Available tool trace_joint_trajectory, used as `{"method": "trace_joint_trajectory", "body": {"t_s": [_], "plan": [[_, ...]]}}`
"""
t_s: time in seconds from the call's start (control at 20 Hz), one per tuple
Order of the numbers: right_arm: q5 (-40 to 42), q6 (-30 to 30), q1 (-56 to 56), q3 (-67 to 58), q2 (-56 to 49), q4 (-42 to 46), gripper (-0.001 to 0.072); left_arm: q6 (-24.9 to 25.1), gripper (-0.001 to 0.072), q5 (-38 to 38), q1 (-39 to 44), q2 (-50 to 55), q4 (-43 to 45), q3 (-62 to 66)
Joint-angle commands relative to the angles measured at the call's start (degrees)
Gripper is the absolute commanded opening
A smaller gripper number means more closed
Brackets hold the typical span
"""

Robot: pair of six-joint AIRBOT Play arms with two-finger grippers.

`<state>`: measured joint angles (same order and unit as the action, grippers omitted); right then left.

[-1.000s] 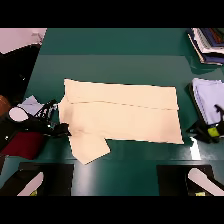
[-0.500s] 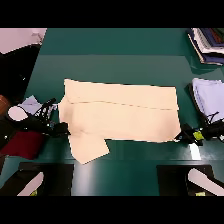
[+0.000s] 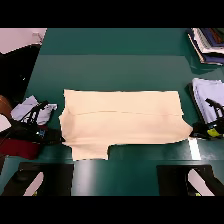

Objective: Fold the shirts.

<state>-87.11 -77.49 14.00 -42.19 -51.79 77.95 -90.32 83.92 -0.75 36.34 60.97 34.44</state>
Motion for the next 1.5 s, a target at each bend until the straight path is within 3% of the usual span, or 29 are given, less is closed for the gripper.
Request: {"method": "trace_joint_trajectory", "body": {"t_s": [0.0, 0.4, 0.65, 0.8, 0.9, 0.95, 1.0, 1.15, 1.2, 1.25, 1.3, 1.35, 1.45], "plan": [[1.7, -0.5, -2.1, -5.4, 0.7, 1.1, 0.0013, 0.1, 0.0022, -5.2, -0.1, 0.5, -0.3, 4.0], [9.8, -2.7, -10.1, -22.5, -21.9, 1.0, 0.0014, 10.6, 0.0024, -23.1, -0.1, 30.3, 0.1, 22.0], [11.5, -2.6, -10.1, -31.8, -33.7, -2.0, 0.0015, 11.3, 0.0024, -28.1, -0.1, 46.5, -0.2, 33.0], [11.6, -2.3, -9.7, -36.3, -38.4, -5.8, 0.0036, 11.3, 0.0029, -29.0, -0.1, 50.2, -1.7, 35.2], [11.7, -0.5, -9.0, -38.3, -40.1, -11.0, 0.0304, 11.3, 0.0509, -29.4, -0.1, 50.2, -4.0, 35.5], [11.5, 0.3, -8.3, -38.9, -40.5, -13.2, 0.0417, 11.3, 0.0548, -28.8, -0.1, 50.1, -4.5, 36.1], [11.0, 1.7, -7.4, -38.8, -40.5, -15.1, 0.0452, 11.3, 0.0547, -27.3, -0.1, 50.1, -4.5, 37.2], [6.2, 3.1, -3.2, -38.7, -40.4, -16.0, 0.0453, 11.3, 0.0545, -20.8, 0.0, 49.5, -4.5, 40.4], [4.8, 3.5, -1.5, -38.4, -40.3, -16.1, 0.0452, 11.3, 0.042, -18.8, -0.1, 49.5, -5.0, 40.9], [3.8, 3.9, 0.3, -37.8, -40.3, -17.0, 0.0453, 11.3, 0.0195, -17.7, 0.0, 49.5, -5.2, 41.0], [3.4, 4.2, 2.3, -36.2, -40.3, -18.4, 0.0497, 11.3, 0.0026, -17.3, -0.1, 49.5, -5.5, 41.0], [3.4, 4.4, 4.1, -34.2, -40.4, -19.6, 0.0608, 11.3, 0.0024, -17.4, 0.0, 49.5, -6.0, 41.0], [5.2, 5.4, 7.0, -29.2, -40.4, -21.1, 0.0626, 11.3, 0.0024, -17.4, 0.0, 49.5, -8.4, 41.0]]}}
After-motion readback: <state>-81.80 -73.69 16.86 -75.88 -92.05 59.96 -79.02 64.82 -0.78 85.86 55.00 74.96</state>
